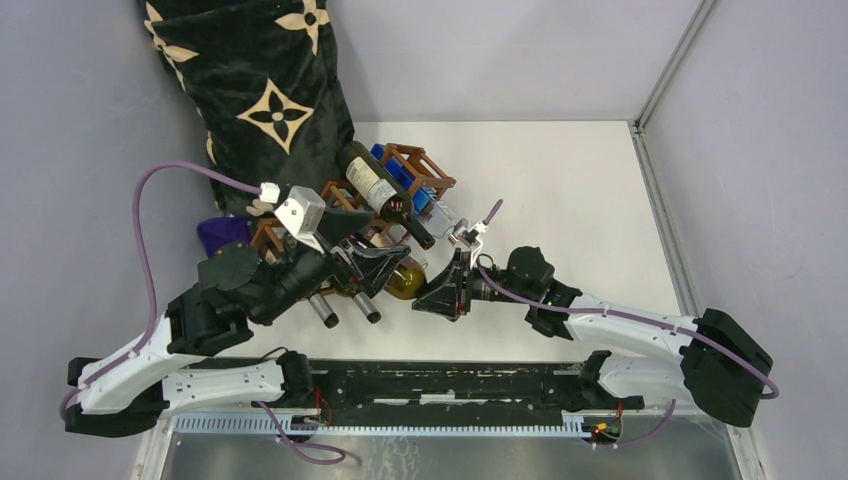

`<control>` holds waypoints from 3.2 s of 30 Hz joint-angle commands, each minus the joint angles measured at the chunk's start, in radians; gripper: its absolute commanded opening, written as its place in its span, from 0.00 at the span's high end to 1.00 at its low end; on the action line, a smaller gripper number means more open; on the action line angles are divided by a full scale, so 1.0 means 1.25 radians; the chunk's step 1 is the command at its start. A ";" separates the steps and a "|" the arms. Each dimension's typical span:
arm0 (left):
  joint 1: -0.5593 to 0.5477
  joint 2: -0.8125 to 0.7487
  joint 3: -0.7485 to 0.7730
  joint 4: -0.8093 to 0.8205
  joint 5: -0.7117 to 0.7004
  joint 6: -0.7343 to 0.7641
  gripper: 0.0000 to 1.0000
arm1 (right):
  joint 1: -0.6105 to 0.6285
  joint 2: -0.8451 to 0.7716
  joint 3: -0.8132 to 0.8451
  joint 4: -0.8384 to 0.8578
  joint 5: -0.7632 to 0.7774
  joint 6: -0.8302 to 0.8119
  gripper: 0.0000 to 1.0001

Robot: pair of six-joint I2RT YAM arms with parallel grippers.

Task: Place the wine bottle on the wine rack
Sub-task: Place the wine bottle in the wine rack, then reset both arms

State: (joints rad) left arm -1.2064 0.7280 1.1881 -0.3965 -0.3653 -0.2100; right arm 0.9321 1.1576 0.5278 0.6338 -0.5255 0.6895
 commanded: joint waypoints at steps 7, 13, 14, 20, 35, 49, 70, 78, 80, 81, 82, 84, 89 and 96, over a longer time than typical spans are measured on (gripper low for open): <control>0.003 -0.013 0.001 0.012 -0.027 0.010 0.00 | 0.023 -0.005 0.089 0.107 0.040 -0.053 1.00; 0.002 -0.011 0.002 0.010 -0.032 0.015 0.00 | 0.030 -0.003 0.089 0.101 0.048 -0.061 1.00; 0.003 -0.010 0.001 0.008 -0.033 0.016 0.00 | 0.031 -0.003 0.090 0.100 0.048 -0.062 1.00; 0.003 -0.012 -0.002 0.002 -0.045 0.017 0.00 | 0.041 0.009 0.103 0.091 0.072 -0.076 1.00; 0.003 -0.015 0.025 -0.025 -0.071 0.038 0.00 | 0.076 0.082 0.161 0.101 0.150 -0.092 1.00; 0.003 -0.019 0.044 -0.039 -0.091 0.054 0.00 | 0.134 0.174 0.280 0.016 0.306 -0.095 1.00; 0.002 -0.051 0.059 -0.069 -0.101 0.048 0.00 | 0.228 0.385 0.601 -0.242 0.588 0.012 0.88; 0.003 -0.055 0.061 -0.080 -0.099 0.039 0.00 | 0.227 0.437 0.658 -0.263 0.603 0.021 0.66; 0.002 -0.057 0.060 -0.081 -0.098 0.037 0.00 | 0.227 0.451 0.669 -0.264 0.600 0.021 0.58; 0.002 -0.058 0.059 -0.081 -0.099 0.037 0.00 | 0.227 0.457 0.673 -0.266 0.600 0.023 0.52; 0.002 -0.058 0.058 -0.082 -0.099 0.035 0.00 | 0.227 0.463 0.677 -0.267 0.600 0.027 0.46; 0.003 -0.059 0.057 -0.082 -0.098 0.034 0.00 | 0.225 0.473 0.683 -0.269 0.601 0.030 0.34; 0.003 -0.060 0.056 -0.086 -0.097 0.031 0.00 | 0.223 0.479 0.686 -0.271 0.591 0.033 0.28; 0.003 -0.063 0.051 -0.085 -0.098 0.030 0.00 | 0.223 0.431 0.634 -0.274 0.598 -0.005 0.27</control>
State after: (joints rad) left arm -1.2064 0.6590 1.2312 -0.5289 -0.4706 -0.1749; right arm 1.2098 1.7512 1.3411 0.2329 0.2043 0.7132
